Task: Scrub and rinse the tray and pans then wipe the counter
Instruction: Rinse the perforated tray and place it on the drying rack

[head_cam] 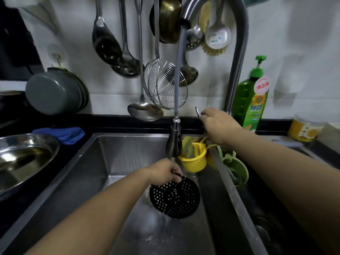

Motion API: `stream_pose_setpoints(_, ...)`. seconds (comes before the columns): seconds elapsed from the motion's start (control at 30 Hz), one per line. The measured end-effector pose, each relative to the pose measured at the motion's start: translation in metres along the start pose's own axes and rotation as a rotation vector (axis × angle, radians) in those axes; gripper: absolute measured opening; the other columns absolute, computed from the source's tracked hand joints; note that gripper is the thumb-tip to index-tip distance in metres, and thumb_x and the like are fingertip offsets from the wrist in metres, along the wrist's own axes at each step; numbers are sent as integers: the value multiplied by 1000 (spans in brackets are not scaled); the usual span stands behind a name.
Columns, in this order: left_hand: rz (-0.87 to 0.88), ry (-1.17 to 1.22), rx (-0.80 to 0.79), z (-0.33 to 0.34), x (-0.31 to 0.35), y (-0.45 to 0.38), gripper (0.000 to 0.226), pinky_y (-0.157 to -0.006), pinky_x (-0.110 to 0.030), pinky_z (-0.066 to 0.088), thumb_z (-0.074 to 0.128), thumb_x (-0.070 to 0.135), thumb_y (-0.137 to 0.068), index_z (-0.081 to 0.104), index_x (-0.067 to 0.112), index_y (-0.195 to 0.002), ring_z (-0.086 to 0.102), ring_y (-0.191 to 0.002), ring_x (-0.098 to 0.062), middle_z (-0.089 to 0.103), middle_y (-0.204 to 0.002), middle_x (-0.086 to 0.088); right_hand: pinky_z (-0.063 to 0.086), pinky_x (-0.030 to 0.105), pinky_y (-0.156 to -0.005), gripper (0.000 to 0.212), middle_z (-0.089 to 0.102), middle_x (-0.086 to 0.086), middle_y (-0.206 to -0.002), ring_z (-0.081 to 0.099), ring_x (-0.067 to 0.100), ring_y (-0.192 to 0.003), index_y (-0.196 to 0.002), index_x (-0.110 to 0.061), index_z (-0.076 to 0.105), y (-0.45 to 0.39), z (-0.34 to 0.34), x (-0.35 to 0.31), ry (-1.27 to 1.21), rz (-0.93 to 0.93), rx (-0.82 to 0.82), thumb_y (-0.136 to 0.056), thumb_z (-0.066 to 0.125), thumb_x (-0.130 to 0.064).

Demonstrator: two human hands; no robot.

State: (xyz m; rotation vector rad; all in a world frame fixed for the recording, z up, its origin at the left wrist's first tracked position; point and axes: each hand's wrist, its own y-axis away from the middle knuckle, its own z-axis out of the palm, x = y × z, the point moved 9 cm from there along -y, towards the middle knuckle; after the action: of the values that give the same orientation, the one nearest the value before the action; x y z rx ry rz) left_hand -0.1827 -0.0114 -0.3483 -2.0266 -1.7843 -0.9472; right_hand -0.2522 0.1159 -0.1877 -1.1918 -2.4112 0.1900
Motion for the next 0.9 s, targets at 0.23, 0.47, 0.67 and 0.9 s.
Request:
stream_pose_setpoints(0.23,-36,300,183,-27,-21,-6,20,-82,-14,54,76,4,-87,76,5,-108,69,-100,-14,75,-108,-3,18,48,-123,51,13,14,-166,7,35,-153,-147,-12,46,-18,3,-11,298,-106,53,-98,54,-22)
stream_pose_setpoints(0.47,-242,221,110,-25,-47,41,4,-89,-33,53,67,12,-96,67,15,-99,65,-98,-18,71,-101,-3,5,59,-123,49,29,17,-161,6,40,-153,-144,-11,51,-14,24,-2,387,2,-141,-103,33,-29)
stream_pose_setpoints(0.67,-235,286,138,-64,-34,127,9,-69,-27,47,61,9,-101,58,15,-94,59,-80,-15,64,-86,-4,19,51,-122,58,29,17,-159,18,37,-149,-148,-11,43,24,-21,-6,14,76,-7,-92,54,-19)
stream_pose_setpoints(0.9,-95,294,393,-99,14,198,20,-64,-28,45,61,2,-99,51,16,-88,57,-73,-14,61,-76,0,45,27,-99,59,58,2,-138,54,21,-127,-142,-20,55,113,-38,-48,-833,137,-313,-86,65,-3)
